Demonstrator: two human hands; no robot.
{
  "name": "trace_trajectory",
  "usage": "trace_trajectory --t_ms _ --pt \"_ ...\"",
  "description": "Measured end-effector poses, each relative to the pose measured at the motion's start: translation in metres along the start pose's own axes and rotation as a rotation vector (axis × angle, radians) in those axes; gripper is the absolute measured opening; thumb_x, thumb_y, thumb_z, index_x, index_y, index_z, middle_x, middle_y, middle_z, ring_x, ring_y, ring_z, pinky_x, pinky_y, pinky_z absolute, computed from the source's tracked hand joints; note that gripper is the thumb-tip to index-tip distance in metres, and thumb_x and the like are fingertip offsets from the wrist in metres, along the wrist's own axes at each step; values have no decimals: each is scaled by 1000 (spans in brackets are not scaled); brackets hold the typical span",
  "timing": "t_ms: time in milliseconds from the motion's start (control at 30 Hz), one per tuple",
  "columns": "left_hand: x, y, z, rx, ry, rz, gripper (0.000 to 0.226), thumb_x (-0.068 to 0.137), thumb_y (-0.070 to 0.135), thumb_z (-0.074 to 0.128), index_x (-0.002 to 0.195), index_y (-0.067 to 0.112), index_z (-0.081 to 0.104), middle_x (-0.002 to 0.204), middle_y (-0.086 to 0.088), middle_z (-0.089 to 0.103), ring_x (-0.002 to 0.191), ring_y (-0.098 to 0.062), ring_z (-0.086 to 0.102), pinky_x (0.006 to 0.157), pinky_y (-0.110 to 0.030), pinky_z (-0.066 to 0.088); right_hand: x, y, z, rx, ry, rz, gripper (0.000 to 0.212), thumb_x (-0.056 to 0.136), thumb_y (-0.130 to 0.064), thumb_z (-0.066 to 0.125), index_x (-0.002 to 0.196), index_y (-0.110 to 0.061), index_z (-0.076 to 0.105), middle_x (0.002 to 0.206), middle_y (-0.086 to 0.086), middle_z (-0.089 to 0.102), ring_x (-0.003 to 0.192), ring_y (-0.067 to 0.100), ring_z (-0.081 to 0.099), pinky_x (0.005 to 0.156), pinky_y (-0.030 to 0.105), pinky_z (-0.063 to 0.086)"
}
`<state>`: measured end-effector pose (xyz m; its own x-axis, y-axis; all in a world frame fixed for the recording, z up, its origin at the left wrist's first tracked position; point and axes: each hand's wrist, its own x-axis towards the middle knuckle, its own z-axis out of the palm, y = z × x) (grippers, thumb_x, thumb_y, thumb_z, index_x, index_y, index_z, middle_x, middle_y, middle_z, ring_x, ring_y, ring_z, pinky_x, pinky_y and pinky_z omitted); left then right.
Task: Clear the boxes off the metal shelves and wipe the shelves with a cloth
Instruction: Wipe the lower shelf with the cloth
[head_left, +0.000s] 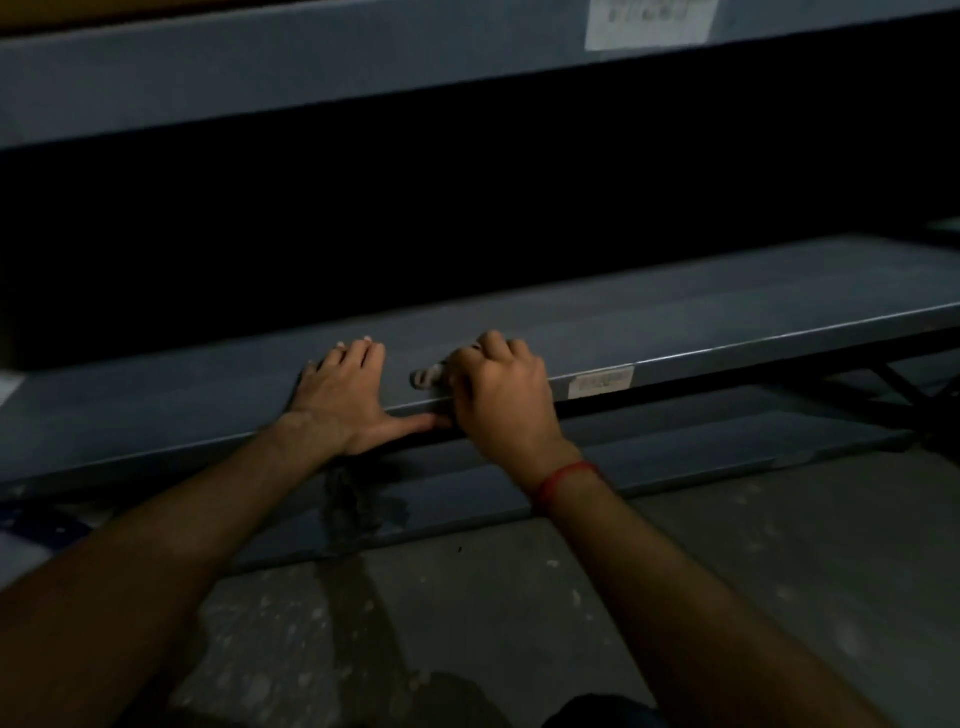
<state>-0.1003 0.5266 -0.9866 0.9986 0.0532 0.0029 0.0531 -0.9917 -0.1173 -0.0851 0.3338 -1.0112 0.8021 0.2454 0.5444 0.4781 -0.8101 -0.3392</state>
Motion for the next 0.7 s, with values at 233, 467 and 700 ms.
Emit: trace_trajectory --t_ms 233,467,700 --pt "15 58 -3 -147 246 263 115 59 75 60 151 11 30 154 -9 38 151 -25 22 123 -52 -5 20 14 6 102 -57 -99 26 77 -25 58 92 -9 73 87 15 64 74 39 59 59 42 51" --pt "34 65 18 -544 397 404 99 63 49 67 146 5 37 148 -12 44 145 -28 32 124 -51 14 28 17 2 121 -75 -119 24 76 -24 67 93 -9 73 87 15 65 73 36 59 60 39 50" --pt "30 76 8 -534 465 405 105 64 46 67 153 11 26 158 -15 31 153 -29 16 122 -60 9 28 25 -10 143 -184 -152 21 81 -29 65 91 -11 69 90 10 59 78 31 52 65 42 47"
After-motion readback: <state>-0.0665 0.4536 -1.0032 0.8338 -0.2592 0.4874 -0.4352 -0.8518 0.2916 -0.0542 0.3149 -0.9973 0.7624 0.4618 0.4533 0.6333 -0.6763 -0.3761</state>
